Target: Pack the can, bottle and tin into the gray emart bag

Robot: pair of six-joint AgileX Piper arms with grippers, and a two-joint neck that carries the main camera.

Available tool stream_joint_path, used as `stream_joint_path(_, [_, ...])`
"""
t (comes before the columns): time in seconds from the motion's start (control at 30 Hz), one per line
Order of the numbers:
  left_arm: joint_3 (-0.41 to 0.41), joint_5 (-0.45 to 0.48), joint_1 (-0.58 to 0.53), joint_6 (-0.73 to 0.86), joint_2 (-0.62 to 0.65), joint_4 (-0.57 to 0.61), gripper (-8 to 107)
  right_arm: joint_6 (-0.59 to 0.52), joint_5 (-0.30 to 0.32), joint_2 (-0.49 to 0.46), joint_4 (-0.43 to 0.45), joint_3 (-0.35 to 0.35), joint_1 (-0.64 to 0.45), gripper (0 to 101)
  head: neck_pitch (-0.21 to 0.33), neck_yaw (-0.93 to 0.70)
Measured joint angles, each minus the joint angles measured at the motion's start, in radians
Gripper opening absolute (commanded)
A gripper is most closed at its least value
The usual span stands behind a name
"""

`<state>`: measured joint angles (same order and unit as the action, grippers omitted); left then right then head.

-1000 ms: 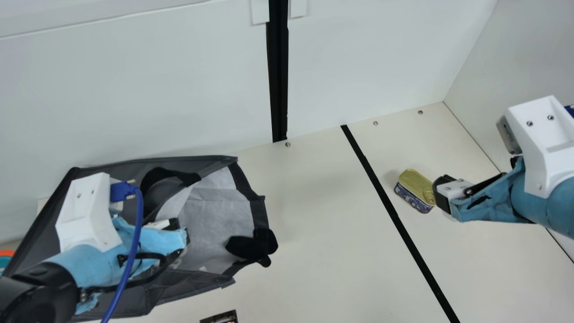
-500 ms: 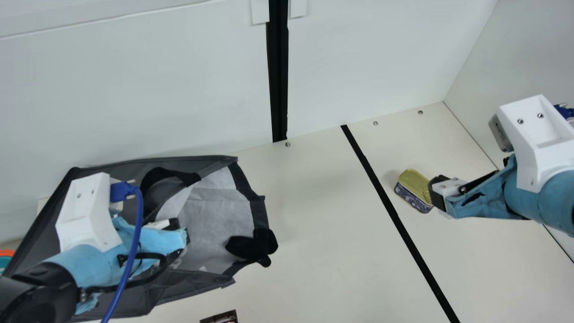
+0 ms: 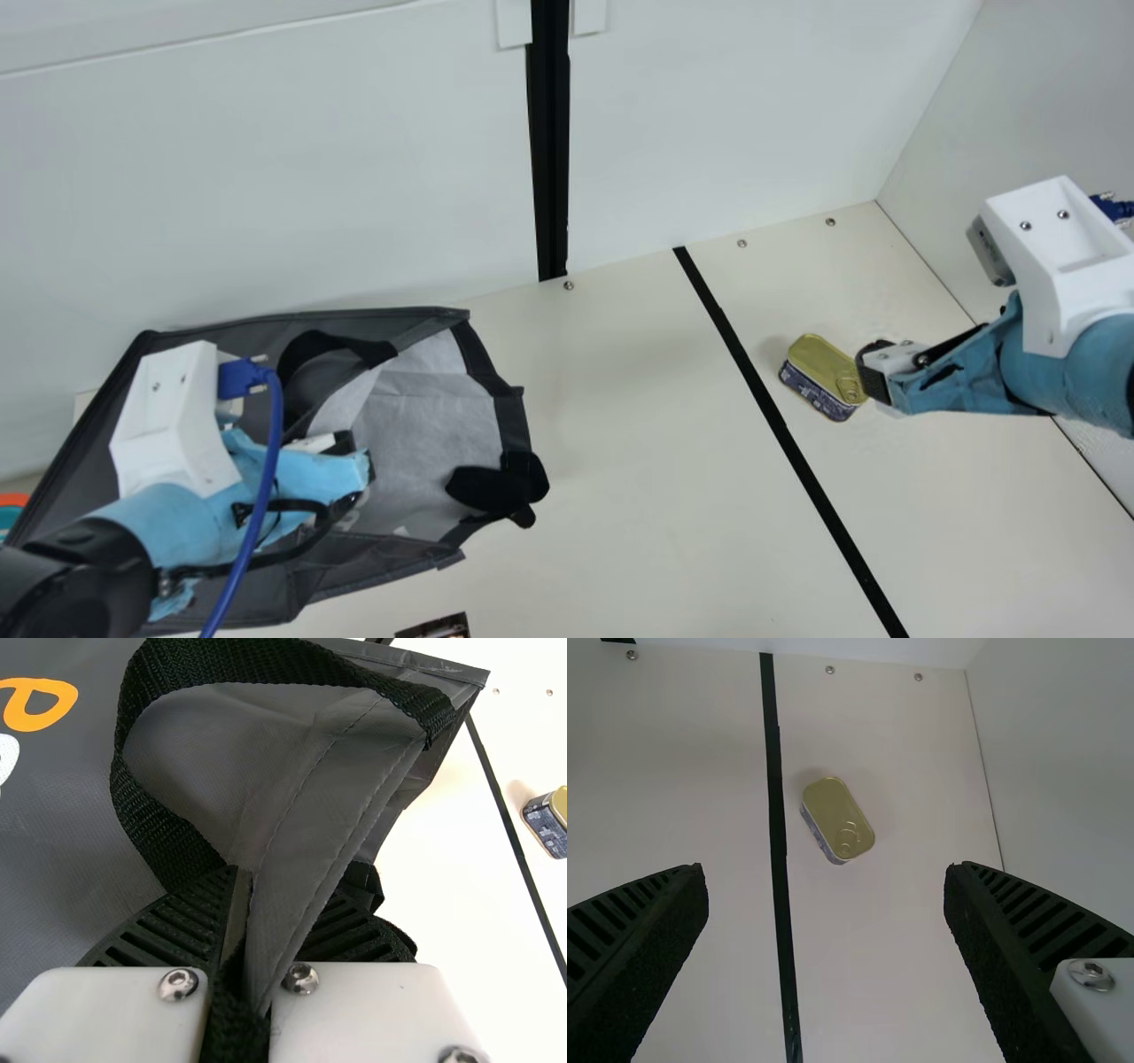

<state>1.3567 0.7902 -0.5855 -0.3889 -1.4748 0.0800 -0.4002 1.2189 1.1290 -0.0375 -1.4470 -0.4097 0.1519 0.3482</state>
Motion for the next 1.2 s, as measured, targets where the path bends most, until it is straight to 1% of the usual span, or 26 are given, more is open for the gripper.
stream_joint_path(0.5, [0.000,0.000,0.000,0.000,0.000,0.000,10,-0.114,0.000,0.082,-0.056,-0.027,-0.076,91,-0.002,0.000])
stream_joint_path(0.93, [0.000,0.000,0.000,0.000,0.000,0.000,10,-0.204,0.000,0.158,-0.106,-0.048,-0.120,91,0.000,-0.002])
stream_joint_path(1.2, [0.000,0.000,0.000,0.000,0.000,0.000,10,-0.262,-0.012,0.201,-0.137,-0.046,-0.142,91,0.000,0.000])
